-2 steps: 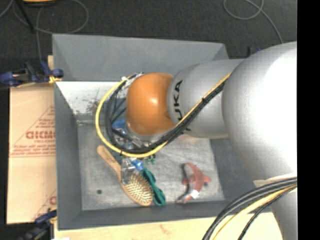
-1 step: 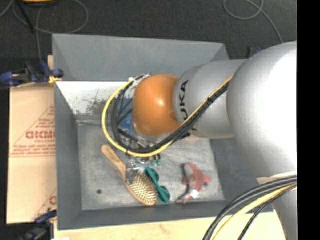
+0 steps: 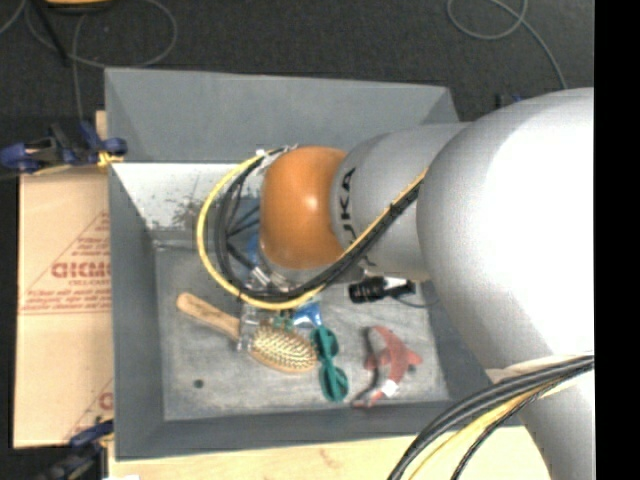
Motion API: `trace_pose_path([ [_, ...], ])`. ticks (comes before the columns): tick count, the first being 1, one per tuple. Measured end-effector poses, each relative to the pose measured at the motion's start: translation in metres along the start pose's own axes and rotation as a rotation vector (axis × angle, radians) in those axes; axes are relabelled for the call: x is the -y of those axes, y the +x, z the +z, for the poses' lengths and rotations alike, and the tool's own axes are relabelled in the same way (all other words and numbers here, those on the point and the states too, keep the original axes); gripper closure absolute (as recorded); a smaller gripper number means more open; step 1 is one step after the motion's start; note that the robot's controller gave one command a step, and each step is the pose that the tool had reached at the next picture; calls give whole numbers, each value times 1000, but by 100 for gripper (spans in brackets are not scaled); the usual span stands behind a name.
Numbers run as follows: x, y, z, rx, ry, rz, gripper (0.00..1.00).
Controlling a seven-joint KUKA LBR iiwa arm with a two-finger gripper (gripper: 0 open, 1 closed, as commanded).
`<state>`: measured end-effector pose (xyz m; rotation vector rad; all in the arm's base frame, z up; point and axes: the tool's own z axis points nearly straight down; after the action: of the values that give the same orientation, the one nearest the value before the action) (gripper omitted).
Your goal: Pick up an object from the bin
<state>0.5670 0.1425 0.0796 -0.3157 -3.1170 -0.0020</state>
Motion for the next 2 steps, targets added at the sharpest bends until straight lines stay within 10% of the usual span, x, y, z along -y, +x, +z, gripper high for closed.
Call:
trace_pose_path([
  [1,1,-2,3,13,-2,2,0],
  [2,1,-2,3,13,-3,6,100],
])
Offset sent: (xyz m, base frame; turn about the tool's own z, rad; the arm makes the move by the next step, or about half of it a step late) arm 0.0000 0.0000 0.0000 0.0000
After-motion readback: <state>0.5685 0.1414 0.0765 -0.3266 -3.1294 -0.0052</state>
